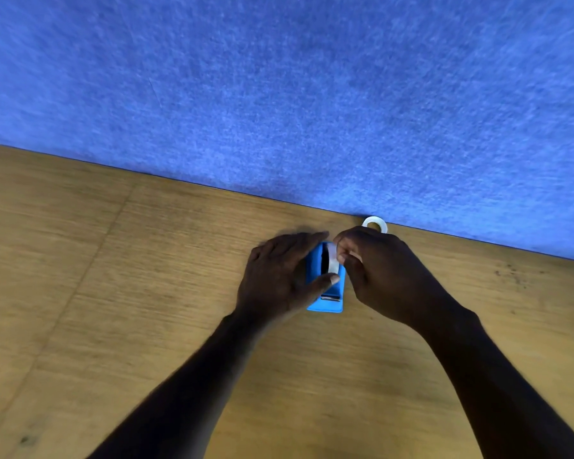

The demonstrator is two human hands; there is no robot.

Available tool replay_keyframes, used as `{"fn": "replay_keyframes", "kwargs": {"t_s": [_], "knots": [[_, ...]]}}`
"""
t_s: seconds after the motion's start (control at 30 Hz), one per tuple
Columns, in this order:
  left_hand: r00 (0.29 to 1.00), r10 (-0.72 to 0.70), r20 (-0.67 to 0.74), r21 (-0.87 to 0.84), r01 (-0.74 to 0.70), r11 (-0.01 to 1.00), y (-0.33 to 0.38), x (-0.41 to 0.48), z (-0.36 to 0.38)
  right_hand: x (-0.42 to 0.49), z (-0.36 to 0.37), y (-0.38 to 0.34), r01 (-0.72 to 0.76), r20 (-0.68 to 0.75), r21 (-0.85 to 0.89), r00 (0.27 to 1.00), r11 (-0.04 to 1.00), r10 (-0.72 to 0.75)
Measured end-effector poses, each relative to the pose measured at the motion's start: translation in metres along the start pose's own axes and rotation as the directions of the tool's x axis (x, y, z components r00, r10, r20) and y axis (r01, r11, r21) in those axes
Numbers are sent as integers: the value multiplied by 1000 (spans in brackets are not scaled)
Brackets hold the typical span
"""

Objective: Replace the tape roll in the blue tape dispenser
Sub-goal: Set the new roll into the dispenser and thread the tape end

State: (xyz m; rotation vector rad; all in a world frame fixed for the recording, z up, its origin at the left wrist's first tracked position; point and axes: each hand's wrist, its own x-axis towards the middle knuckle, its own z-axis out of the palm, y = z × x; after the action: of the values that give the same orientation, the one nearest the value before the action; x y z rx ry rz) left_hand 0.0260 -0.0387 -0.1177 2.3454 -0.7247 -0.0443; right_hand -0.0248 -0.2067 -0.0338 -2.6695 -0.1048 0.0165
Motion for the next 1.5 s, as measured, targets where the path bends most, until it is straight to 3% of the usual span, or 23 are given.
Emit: {"fn": "replay_keyframes", "kwargs": {"t_s": [0.27, 0.63, 1.0, 1.17, 1.5], "knots": [[1000, 13, -19, 7, -13, 1000, 0, 0, 0, -5, -9, -5, 11, 65, 38, 998, 999, -14], [1000, 13, 15, -4, -13, 1000, -5, -3, 0, -16, 3, -9, -7, -13, 33, 1000, 999, 7], [998, 38, 55, 27, -39, 999, -3, -1, 0, -23, 4, -9, -5, 4, 52, 1000, 999, 4], [997, 75, -26, -76, -77, 994, -6, -2, 1, -28, 11, -10, -35, -8, 45, 999, 998, 35], [998, 5, -66, -34, -7, 999, 4, 9, 3, -23, 2, -11, 17, 26, 33, 1000, 999, -18]]}}
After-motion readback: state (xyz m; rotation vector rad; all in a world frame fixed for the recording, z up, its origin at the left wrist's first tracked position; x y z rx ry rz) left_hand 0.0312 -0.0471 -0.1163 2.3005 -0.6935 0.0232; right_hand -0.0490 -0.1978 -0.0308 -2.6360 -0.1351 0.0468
